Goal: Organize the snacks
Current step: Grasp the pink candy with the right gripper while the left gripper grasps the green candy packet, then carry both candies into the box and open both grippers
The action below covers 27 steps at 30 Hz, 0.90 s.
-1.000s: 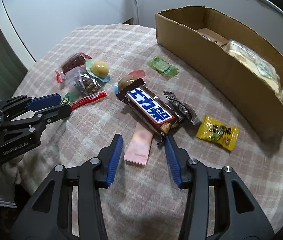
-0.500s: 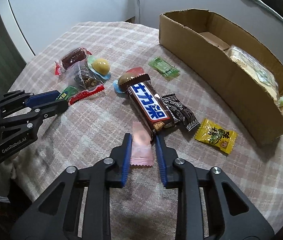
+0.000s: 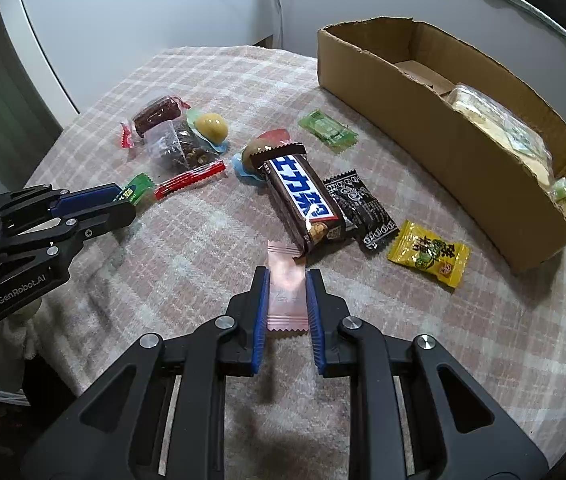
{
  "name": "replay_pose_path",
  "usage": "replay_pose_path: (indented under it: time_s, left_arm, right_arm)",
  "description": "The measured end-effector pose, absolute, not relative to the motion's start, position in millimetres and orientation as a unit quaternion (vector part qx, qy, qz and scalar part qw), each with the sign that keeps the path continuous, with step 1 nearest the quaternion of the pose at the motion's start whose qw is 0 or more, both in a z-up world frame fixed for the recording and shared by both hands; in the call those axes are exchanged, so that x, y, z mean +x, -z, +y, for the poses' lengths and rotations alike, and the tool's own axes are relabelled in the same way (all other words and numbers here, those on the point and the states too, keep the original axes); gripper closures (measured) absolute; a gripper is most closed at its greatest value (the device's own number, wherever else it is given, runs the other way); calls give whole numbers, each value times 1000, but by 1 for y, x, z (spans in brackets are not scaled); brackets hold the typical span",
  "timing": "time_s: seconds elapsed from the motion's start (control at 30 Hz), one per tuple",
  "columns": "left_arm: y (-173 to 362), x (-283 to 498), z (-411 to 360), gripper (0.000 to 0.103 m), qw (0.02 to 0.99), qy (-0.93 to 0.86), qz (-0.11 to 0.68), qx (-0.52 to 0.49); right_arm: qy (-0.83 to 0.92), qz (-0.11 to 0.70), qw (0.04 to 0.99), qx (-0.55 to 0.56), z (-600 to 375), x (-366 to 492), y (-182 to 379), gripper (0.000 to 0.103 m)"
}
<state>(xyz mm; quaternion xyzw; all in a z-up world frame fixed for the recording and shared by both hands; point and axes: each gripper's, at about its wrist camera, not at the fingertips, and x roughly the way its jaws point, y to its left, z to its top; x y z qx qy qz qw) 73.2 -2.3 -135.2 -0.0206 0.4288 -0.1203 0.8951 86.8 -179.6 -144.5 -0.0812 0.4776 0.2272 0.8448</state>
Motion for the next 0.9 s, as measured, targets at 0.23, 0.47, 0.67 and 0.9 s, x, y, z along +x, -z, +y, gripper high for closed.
replay_pose_path:
  time_s: [0.23, 0.47, 0.67, 0.9]
  left_arm:
    - [126, 60, -3, 81, 897, 131, 421, -27]
    - [106, 59, -6, 81, 905, 141, 400, -30]
    - [86, 72, -11, 81, 913, 148, 379, -31]
    - [57, 100, -24, 81, 924, 156, 347, -24]
  right_arm:
    - [-234, 475, 845, -75, -186, 78, 138, 84]
    - [-235, 455, 857, -61, -195, 71, 117, 84]
    - [-226, 430, 872, -58, -207, 75, 90, 84]
    - [-205, 399, 892, -51, -227, 96, 56, 84]
